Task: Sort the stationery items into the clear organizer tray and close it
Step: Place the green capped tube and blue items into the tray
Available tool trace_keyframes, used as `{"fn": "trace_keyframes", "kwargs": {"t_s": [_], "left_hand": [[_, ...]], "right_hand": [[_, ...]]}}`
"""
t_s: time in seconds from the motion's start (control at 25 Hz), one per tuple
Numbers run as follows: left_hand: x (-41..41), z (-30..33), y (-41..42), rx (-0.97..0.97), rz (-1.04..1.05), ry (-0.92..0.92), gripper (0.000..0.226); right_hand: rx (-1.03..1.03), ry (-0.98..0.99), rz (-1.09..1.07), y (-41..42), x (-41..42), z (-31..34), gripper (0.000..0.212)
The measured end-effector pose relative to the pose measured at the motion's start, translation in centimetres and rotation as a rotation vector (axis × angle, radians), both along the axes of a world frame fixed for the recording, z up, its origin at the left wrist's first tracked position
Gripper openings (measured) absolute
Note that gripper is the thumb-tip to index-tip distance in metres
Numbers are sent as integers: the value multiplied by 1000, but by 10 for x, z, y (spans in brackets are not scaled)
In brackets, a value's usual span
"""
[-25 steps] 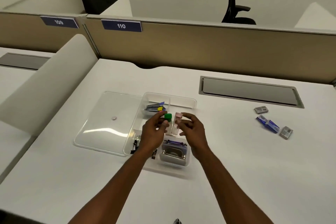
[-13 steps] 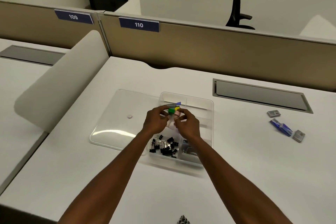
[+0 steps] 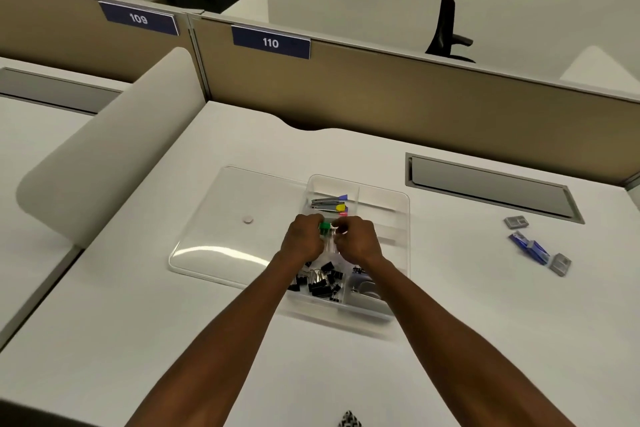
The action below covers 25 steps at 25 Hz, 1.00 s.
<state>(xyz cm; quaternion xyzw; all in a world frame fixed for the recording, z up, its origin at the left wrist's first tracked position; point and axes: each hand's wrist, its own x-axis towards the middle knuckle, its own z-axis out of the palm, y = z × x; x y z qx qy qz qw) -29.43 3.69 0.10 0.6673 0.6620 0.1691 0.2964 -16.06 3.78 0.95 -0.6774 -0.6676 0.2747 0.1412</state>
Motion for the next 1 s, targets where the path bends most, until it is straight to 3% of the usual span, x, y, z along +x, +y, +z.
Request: {"fn": "trace_keyframes", "kwargs": {"t_s": [0.2, 0.44, 0.64, 0.76, 1.0], "left_hand": [[2, -1, 2, 23, -2, 65, 35], [3, 1, -1, 54, 8, 49, 23], [-3, -1, -4, 70, -21, 70, 30], [-2, -2, -2, 6, -31, 80, 23], [-3, -2, -2, 42, -30, 66, 29]], "right_hand": [[33, 4, 8, -4, 3, -1, 34], [-65, -306, 287, 7, -12, 12, 36], [40, -354, 368, 16, -5, 18, 39], [16, -453, 465, 13, -7, 13, 28], [135, -304, 391, 11, 6, 13, 38]]}}
